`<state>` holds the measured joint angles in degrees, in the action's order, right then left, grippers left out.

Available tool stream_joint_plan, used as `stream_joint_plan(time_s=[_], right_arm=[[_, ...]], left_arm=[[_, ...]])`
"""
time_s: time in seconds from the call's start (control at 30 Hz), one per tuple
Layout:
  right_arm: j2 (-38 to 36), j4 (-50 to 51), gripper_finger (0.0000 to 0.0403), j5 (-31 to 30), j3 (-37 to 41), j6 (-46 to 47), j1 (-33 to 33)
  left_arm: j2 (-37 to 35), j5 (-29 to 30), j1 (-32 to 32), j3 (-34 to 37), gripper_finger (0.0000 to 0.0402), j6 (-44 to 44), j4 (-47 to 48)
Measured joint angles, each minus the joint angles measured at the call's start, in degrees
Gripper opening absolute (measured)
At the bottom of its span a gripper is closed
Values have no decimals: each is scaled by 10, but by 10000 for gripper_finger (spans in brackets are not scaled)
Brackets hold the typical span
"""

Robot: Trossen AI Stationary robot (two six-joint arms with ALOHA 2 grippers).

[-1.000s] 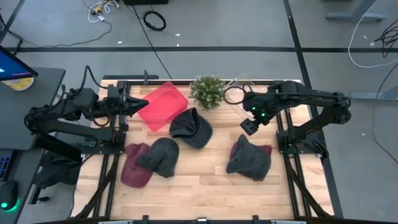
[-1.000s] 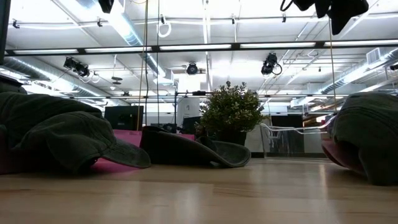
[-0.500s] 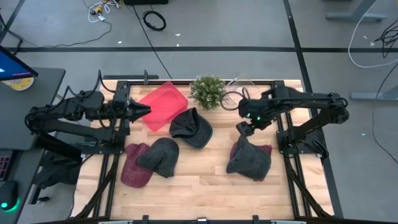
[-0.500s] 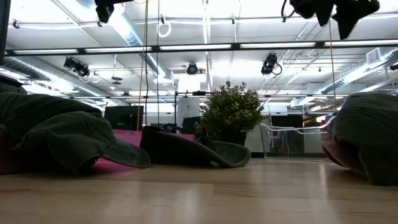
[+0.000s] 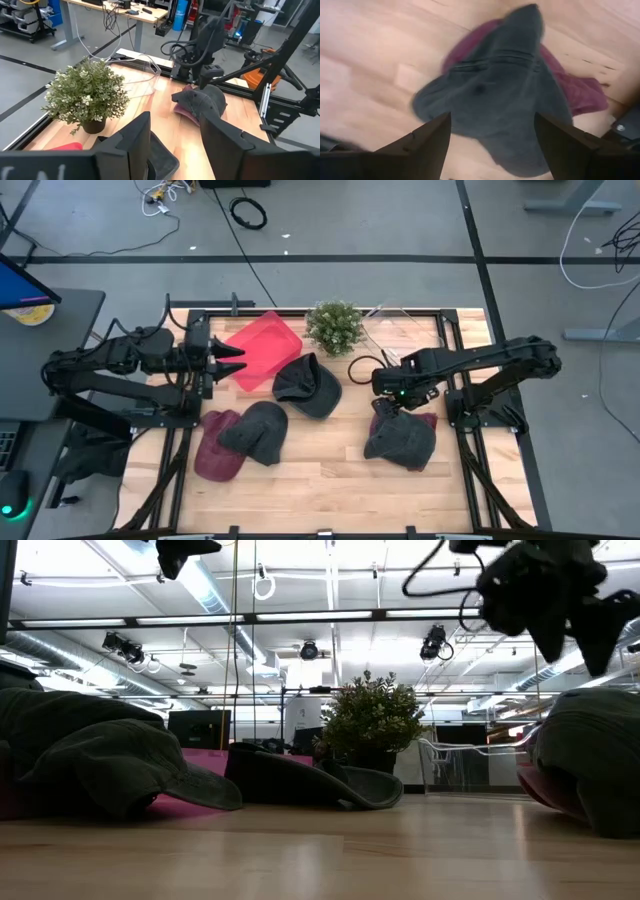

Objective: Pick & Place hat
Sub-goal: Put the right black cap into the transparent bin

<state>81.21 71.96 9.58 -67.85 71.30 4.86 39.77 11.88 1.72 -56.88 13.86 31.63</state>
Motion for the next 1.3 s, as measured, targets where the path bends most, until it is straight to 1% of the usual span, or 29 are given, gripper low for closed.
stream_joint_plan(time_s=[0.13,0.23,0.37,0.5,0.57,0.63,0.7,0.77,0.9,0.93,1.13,1.3], right_arm=[[0,-20,288,-1,48,9,0],[0,-63,288,0,79,19,0],[0,-126,288,4,105,34,0],[0,-149,285,4,122,34,0],[0,-153,275,4,129,33,0],[0,-153,252,4,131,32,0],[0,-153,216,4,132,31,0],[-2,-153,165,4,132,30,0],[-19,-152,39,4,133,30,0],[-27,-153,20,4,133,28,0],[-104,-142,6,13,130,68,3],[-177,-133,3,9,104,101,6]], left_arm=[[8,-10,0,0,188,-1,0],[16,-16,0,0,190,-1,0],[24,-16,0,0,191,5,1],[32,-17,0,0,190,5,1],[34,-17,0,0,191,5,1],[34,-17,0,0,191,5,0],[34,-17,0,0,191,6,0],[34,-17,0,0,190,6,1],[34,-17,0,0,190,6,1],[34,-17,0,0,191,6,1],[34,-16,0,0,190,5,1],[34,-16,0,0,190,5,1]])
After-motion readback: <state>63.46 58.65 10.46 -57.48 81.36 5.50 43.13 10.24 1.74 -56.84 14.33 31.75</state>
